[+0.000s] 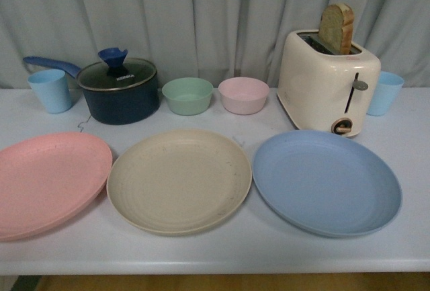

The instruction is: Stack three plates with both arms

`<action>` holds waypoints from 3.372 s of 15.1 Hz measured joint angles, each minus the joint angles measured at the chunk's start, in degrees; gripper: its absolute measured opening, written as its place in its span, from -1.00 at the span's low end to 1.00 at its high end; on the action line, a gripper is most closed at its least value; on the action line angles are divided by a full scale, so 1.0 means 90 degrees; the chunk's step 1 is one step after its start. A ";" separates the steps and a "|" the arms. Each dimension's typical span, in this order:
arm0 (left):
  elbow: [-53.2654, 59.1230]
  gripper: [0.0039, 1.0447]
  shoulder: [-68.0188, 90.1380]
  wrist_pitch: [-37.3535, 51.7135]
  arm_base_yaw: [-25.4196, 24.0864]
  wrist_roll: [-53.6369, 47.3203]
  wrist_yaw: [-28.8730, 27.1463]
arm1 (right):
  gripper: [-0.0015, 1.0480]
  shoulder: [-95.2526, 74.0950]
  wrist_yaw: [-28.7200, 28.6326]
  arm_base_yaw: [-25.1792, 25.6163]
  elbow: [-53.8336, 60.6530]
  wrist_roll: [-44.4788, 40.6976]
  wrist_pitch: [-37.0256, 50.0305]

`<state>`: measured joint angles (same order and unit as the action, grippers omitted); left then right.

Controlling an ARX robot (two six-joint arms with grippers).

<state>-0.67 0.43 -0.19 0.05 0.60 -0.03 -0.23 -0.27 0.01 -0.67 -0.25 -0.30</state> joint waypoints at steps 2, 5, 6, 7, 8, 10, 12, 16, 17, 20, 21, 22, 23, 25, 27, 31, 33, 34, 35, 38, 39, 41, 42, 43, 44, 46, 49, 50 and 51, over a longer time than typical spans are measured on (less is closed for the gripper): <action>0.0000 0.88 0.0000 0.0000 0.0000 0.0002 0.0000 | 0.87 0.0000 0.0002 0.0000 0.0000 0.0000 -0.0002; -0.0070 0.88 0.0066 -0.0294 0.0075 0.0073 -0.0231 | 0.87 0.0000 0.0002 0.0000 0.0000 0.0002 -0.0002; -0.0554 0.88 0.0935 -0.1275 0.0304 0.0423 -0.1224 | 0.87 0.0000 0.0027 0.0000 0.0000 0.0002 0.0000; -0.0862 0.88 0.2076 -0.0962 -0.0170 0.0580 -0.1384 | 0.87 0.0000 0.0027 0.0000 0.0000 0.0002 0.0017; -0.1022 0.88 0.2759 -0.0602 -0.0444 0.0537 -0.1367 | 0.87 0.0000 0.0029 0.0000 0.0000 0.0002 0.0002; -0.1491 0.88 0.4624 0.0299 -0.0784 0.0075 -0.1035 | 0.87 0.0000 0.0027 0.0000 0.0000 0.0002 0.0012; -0.2106 0.88 0.6460 0.0865 -0.1163 -0.0129 -0.0284 | 0.87 0.0000 0.0027 0.0000 0.0000 0.0002 0.0010; -0.3609 0.88 0.9209 0.0860 -0.1746 -0.0495 0.0675 | 0.87 0.0000 0.0027 0.0000 0.0000 0.0002 0.0010; -0.3912 0.88 0.9700 0.0826 -0.1865 -0.0576 0.0784 | 0.87 0.0000 0.0027 0.0000 0.0000 0.0002 0.0010; -0.5068 0.88 1.0921 0.0590 -0.2195 -0.0809 0.1134 | 0.87 0.0000 0.0027 0.0000 0.0000 0.0002 0.0010; -0.5399 0.88 1.1273 0.0476 -0.2285 -0.0857 0.1229 | 0.87 0.0000 0.0027 0.0000 0.0000 0.0002 0.0010; -0.5697 0.88 1.1579 0.0289 -0.2365 -0.0908 0.1350 | 0.87 0.0000 0.0027 0.0000 0.0000 0.0002 0.0010; -0.5984 0.88 1.1888 0.0185 -0.2438 -0.0950 0.1457 | 0.87 0.0000 0.0027 0.0000 0.0000 0.0002 0.0010; -0.6387 0.88 1.2284 0.0061 -0.2538 -0.0993 0.1557 | 0.87 0.0000 0.0027 0.0000 0.0000 0.0002 0.0007; -0.6747 0.88 1.2667 0.0007 -0.2637 -0.1069 0.1690 | 0.87 0.0000 0.0027 0.0000 0.0000 0.0002 0.0010; -0.6946 0.88 1.3270 -0.0015 -0.2800 -0.1120 0.1868 | 0.87 0.0000 0.0029 0.0000 0.0000 0.0002 0.0010; -0.7009 0.59 1.3457 0.0068 -0.2873 -0.1124 0.1892 | 0.87 0.0000 0.0027 0.0000 0.0000 0.0002 0.0010; -0.7074 0.39 1.3532 0.0041 -0.2919 -0.1122 0.1909 | 0.87 0.0000 0.0027 0.0000 0.0000 0.0002 0.0010; -0.7118 0.18 1.3583 0.0070 -0.2953 -0.1124 0.1906 | 0.87 0.0000 0.0027 0.0000 0.0000 0.0002 0.0010; -0.7128 -0.45 1.3585 0.0061 -0.3053 -0.1132 0.1977 | 0.87 0.0000 0.0029 0.0000 0.0000 0.0002 0.0010; -0.7128 -0.65 1.3585 0.0063 -0.3082 -0.1132 0.2008 | 0.87 0.0000 0.0027 0.0000 0.0000 0.0002 0.0007; -0.7128 -0.97 1.3580 0.0104 -0.3160 -0.1088 0.2057 | 0.87 0.0000 0.0027 0.0000 0.0000 0.0002 0.0010; -0.7104 -0.97 1.3537 0.0092 -0.3230 -0.1076 0.2067 | 0.87 0.0000 0.0027 0.0000 0.0000 0.0002 0.0010; -0.7009 -0.97 1.3418 0.0109 -0.3298 -0.1037 0.2004 | 0.87 0.0000 0.0027 0.0000 0.0000 0.0002 0.0007; -0.6902 -0.97 1.3206 0.0102 -0.3368 -0.0950 0.1974 | 0.87 0.0000 0.0029 0.0000 0.0000 0.0002 0.0010; -0.6776 -0.97 1.2602 0.0075 -0.3449 -0.0818 0.1814 | 0.87 0.0000 0.0029 0.0000 0.0000 0.0002 0.0010; -0.6574 -0.97 1.1606 -0.0199 -0.3262 -0.0391 0.1715 | 0.87 0.0000 0.0027 0.0000 0.0000 0.0002 0.0007; -0.6487 -0.97 1.1305 -0.0308 -0.3014 -0.0216 0.1671 | 0.87 0.0000 0.0027 0.0000 0.0000 0.0002 0.0010; -0.6421 -0.97 1.1077 -0.0359 -0.2725 -0.0058 0.1613 | 0.87 0.0000 0.0027 0.0000 0.0000 0.0002 0.0010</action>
<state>-58.46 100.12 -3.42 -24.47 0.08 14.48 -0.23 -0.03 0.01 -0.67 -0.23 -0.21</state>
